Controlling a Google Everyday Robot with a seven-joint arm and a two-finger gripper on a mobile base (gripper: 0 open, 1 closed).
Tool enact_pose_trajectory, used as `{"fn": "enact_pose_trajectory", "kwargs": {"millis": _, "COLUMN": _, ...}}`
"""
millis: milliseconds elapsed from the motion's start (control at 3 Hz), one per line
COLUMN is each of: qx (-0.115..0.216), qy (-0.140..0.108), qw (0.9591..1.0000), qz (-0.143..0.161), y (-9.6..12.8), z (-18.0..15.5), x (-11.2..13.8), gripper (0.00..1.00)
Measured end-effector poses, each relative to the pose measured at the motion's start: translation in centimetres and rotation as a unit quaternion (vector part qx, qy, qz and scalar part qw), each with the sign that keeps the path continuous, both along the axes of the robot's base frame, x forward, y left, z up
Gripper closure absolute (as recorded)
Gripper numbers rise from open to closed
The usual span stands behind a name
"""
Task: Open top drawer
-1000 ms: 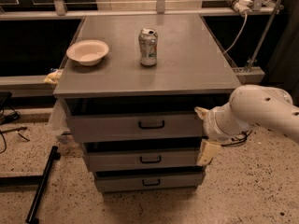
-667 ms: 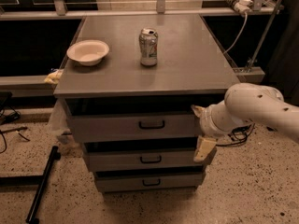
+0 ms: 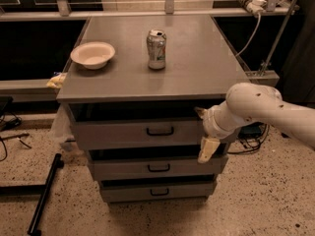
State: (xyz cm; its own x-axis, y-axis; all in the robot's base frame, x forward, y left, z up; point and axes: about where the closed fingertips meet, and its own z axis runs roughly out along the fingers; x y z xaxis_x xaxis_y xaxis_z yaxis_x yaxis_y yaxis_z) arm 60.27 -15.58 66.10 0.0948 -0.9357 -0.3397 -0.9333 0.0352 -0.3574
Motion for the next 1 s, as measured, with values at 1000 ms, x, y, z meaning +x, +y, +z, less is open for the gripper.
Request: {"fn": "enact_pose_trajectory", "kwargs": {"millis": 1000, "qx": -0.023, "qy": 0.087, "qw": 0.9960, "qz": 0.002, "y": -1.3, "z": -1.4, "x": -2.3, "gripper": 0.00}}
